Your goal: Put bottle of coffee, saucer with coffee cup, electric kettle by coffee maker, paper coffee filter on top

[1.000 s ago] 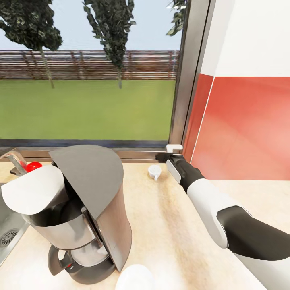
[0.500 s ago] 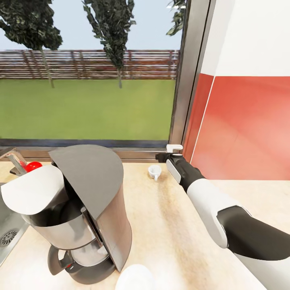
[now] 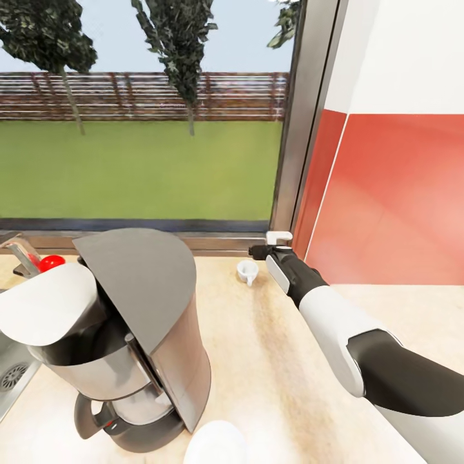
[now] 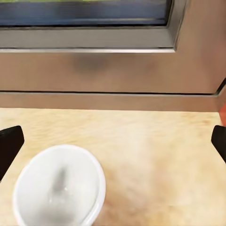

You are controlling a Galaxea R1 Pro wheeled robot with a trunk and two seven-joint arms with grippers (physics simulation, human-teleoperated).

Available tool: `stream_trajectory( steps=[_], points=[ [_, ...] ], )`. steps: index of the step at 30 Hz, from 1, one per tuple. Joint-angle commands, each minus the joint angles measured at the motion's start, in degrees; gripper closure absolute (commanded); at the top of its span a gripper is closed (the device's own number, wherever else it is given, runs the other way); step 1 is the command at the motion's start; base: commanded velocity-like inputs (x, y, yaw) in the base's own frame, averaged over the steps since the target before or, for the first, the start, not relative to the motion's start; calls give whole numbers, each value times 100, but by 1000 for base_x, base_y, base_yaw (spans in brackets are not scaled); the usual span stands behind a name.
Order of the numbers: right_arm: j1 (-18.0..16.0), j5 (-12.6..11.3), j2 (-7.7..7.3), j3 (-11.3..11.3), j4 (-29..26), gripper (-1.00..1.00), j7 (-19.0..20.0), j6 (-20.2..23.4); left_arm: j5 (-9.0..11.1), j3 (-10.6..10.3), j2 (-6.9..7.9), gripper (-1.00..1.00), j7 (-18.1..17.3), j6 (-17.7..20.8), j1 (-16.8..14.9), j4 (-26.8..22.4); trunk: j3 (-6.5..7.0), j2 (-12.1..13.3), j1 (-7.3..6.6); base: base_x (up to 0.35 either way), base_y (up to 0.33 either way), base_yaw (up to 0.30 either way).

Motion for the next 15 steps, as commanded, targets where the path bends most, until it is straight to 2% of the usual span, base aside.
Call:
stream_trajectory(
  steps=[1, 10, 15],
  points=[
    [-5, -49, -4, 36, -3, -100, -47, 26, 50, -48, -1, -100, 10, -1, 0, -3, -19, -11, 3, 0, 0, 0],
    [-5, -42, -7, 36, 42, -100, -46, 17, 50, -48, -1, -100, 10, -1, 3, -3, -100, -11, 3, 0, 0, 0],
    [-5, -47, -7, 42, 382, -100, -40, -4, 50, -48, -1, -100, 10, -1, 2, -3, -146, -11, 3, 0, 0, 0]
  ],
)
